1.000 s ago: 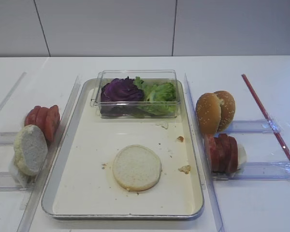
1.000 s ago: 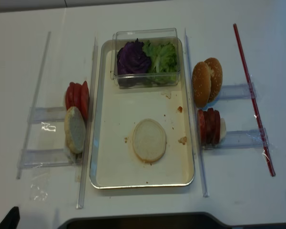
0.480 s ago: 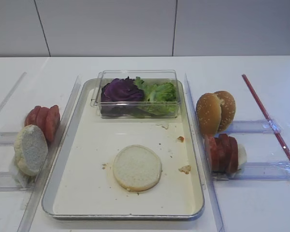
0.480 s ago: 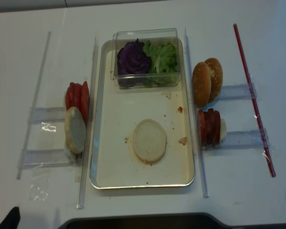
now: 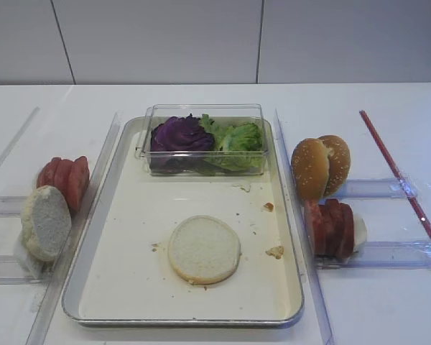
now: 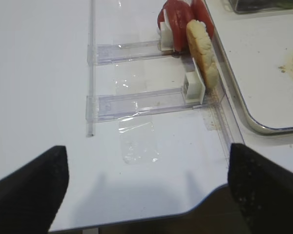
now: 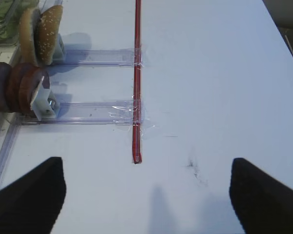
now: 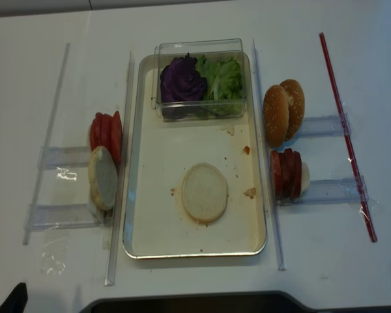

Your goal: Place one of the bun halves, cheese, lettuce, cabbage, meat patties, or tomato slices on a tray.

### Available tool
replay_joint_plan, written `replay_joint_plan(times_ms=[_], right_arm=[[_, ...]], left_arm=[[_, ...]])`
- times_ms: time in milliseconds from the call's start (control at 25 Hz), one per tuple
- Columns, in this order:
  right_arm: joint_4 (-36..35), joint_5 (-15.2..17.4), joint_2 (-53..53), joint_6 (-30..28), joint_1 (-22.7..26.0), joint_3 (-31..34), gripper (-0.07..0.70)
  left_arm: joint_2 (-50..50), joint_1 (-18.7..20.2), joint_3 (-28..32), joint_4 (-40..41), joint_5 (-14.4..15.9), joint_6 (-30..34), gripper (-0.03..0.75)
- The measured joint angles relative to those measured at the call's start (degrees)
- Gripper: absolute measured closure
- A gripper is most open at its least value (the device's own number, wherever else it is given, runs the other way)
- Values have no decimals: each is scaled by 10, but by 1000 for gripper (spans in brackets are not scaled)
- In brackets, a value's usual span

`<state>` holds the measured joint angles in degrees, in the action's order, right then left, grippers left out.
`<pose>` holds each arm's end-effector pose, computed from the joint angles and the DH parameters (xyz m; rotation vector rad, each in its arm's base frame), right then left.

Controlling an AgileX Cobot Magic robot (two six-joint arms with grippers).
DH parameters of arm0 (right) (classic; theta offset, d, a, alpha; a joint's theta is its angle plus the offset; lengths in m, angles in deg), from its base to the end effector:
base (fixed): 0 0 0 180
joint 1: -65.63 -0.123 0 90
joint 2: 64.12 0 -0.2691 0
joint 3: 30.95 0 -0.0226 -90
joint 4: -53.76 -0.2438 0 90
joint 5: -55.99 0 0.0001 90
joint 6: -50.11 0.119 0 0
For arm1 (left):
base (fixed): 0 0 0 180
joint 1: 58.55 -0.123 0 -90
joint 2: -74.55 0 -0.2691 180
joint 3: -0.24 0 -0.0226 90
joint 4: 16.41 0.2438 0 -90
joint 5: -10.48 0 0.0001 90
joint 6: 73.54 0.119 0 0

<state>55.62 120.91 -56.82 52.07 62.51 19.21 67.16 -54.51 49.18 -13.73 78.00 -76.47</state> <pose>0.0270 -0.0020 0.2436 -0.0190 2.1354 0.0126 0.0225 0.0036 0.2453 0.0153 2.1606 -0.0132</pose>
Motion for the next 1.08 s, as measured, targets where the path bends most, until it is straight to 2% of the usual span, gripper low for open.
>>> replay_joint_plan(times_ms=[1080], right_arm=[[0,-1,0,-2,0,0,-67]], left_arm=[[0,0,0,0,0,0,68]])
